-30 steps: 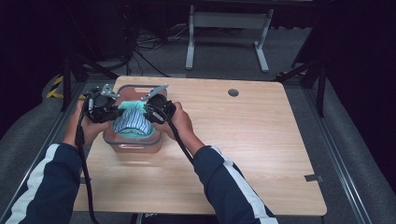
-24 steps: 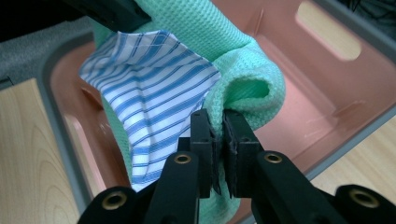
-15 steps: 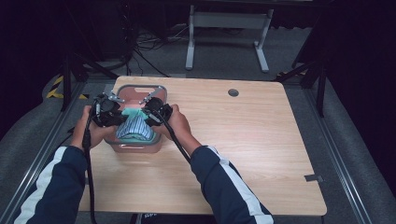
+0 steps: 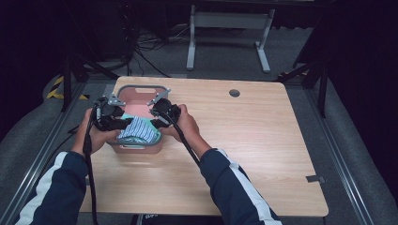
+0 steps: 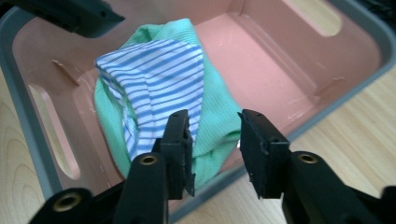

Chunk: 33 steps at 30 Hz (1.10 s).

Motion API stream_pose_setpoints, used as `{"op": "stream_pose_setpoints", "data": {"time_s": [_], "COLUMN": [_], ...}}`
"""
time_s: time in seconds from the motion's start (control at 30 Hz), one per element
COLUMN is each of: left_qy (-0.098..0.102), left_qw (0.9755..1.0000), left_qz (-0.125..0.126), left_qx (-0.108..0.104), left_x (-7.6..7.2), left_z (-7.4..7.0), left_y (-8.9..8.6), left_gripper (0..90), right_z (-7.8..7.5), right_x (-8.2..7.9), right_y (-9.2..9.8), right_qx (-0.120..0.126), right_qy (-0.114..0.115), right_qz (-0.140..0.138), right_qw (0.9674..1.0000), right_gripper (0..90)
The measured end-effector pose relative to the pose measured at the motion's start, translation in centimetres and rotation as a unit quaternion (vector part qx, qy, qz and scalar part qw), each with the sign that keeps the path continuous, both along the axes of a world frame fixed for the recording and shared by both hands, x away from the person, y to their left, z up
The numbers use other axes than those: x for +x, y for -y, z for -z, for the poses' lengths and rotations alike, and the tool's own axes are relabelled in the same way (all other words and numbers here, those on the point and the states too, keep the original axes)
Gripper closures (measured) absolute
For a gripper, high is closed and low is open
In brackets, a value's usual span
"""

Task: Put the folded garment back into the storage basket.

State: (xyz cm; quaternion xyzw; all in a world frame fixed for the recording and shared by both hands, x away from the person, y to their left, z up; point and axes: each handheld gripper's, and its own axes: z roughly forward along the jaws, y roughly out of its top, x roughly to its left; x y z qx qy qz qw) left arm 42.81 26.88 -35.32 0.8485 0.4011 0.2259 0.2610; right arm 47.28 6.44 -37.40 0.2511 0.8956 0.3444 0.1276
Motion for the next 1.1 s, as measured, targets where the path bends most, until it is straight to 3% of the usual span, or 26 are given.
{"op": "stream_pose_setpoints", "data": {"time_s": [0.13,0.37,0.7,0.97,1.1], "left_qy": [0.015,0.041,0.051,0.061,0.063], "left_qw": [0.9998,0.9984,0.9969,0.9944,0.9928], "left_qz": [0.01,0.024,0.049,0.062,0.074], "left_qx": [-0.012,-0.031,-0.035,-0.059,-0.07], "left_x": [-1.0,-2.5,-4.3,-5.3,-5.7], "left_z": [-0.4,-1.5,-1.7,-1.3,-1.0], "left_y": [0.6,1.8,3.4,4.7,5.3], "left_gripper": [52.1,47.2,37.3,22.7,19.6], "right_z": [-0.3,-1.3,-2.3,-2.8,-2.6], "right_x": [-0.3,-1.1,-2.3,-3.4,-3.7], "right_y": [1.0,3.0,6.0,9.1,10.0], "right_qx": [0.005,-0.011,-0.019,-0.024,-0.027], "right_qy": [0.009,0.029,0.05,0.058,0.055], "right_qz": [-0.002,-0.008,0.0,0.007,0.008], "right_qw": [0.9999,0.9995,0.9986,0.998,0.9981], "right_gripper": [57.1,47.9,37.6,31.9,30.5]}}
